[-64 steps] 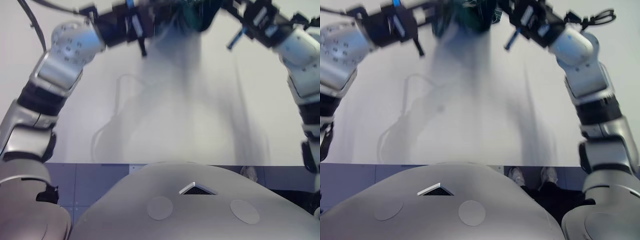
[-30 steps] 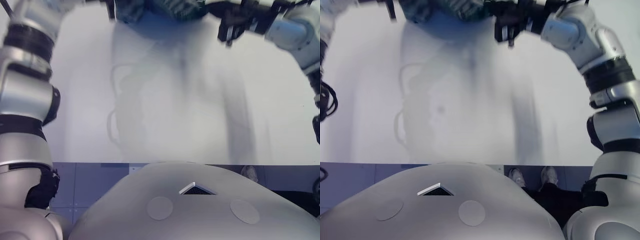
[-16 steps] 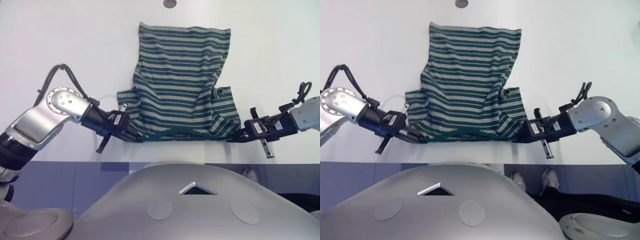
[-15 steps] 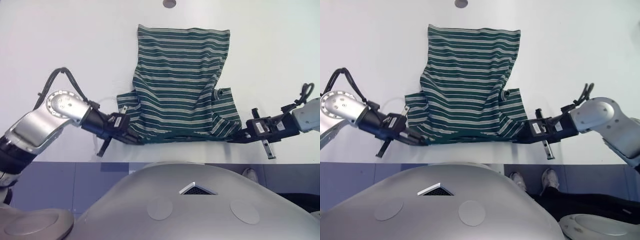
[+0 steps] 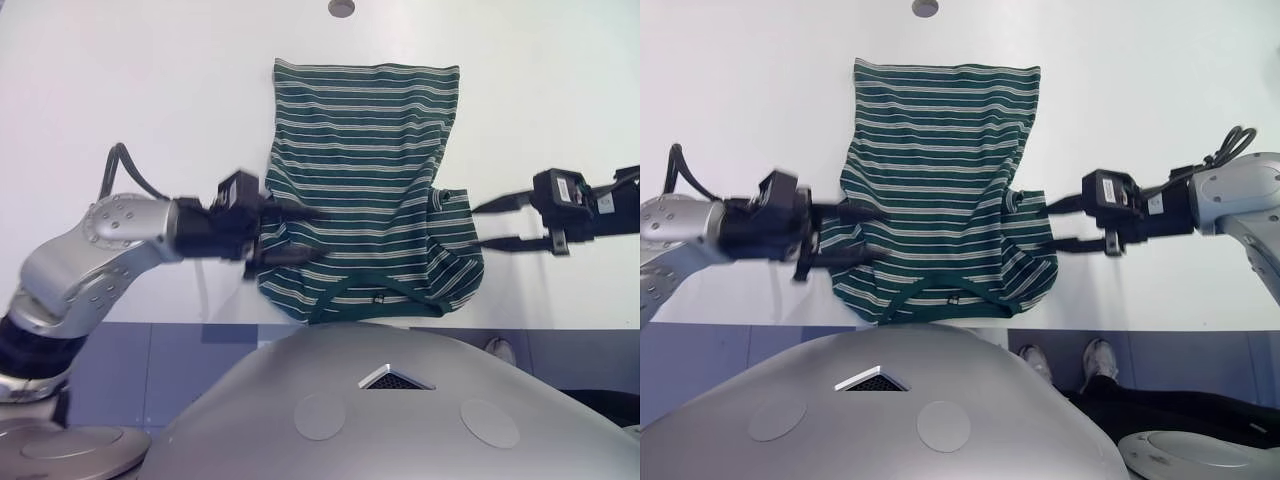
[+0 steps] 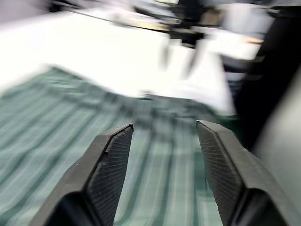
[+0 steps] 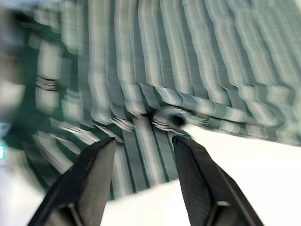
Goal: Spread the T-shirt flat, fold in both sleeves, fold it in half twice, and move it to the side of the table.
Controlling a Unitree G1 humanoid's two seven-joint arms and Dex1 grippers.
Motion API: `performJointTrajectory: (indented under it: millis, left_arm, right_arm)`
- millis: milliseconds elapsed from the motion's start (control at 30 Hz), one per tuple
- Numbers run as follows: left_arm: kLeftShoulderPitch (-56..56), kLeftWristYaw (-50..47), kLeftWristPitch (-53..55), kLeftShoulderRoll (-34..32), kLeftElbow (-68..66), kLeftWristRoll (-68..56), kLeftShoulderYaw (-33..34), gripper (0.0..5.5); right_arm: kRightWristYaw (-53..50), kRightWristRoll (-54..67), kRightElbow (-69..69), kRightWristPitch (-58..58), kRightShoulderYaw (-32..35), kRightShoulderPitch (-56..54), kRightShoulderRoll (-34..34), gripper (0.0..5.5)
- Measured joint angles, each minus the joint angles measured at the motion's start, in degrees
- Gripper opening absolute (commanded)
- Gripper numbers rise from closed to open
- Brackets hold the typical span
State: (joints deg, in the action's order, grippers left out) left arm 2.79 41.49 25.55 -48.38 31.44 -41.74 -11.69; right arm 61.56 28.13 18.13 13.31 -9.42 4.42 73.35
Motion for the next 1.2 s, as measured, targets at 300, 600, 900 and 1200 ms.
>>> performJointTrajectory:
  millis: [300, 600, 900, 1200]
  left_arm:
    - [1.59, -15.70, -10.43, 16.93, -8.85, 18.98, 0.60, 2.66]
    - [3.45, -24.47, -11.83, 26.97, -7.00, 26.80, 0.29, 2.66]
    - [4.12, -24.68, -3.71, 22.73, -0.96, 32.23, 7.37, 2.66]
    - [-1.55, -20.40, 3.24, 25.83, -0.67, 27.86, 4.14, 2.66]
  right_arm:
    - [-20.99, -30.54, -16.09, -23.68, -6.46, 2.27, -14.12, 2.24]
    - [2.67, -14.62, -15.83, -16.30, 4.95, 22.75, 10.50, 2.24]
    - [14.82, -7.03, -11.15, -9.45, 21.86, 15.29, 11.85, 2.24]
    - [-6.11, -27.39, -18.00, -4.97, -3.90, -17.85, -21.55, 2.24]
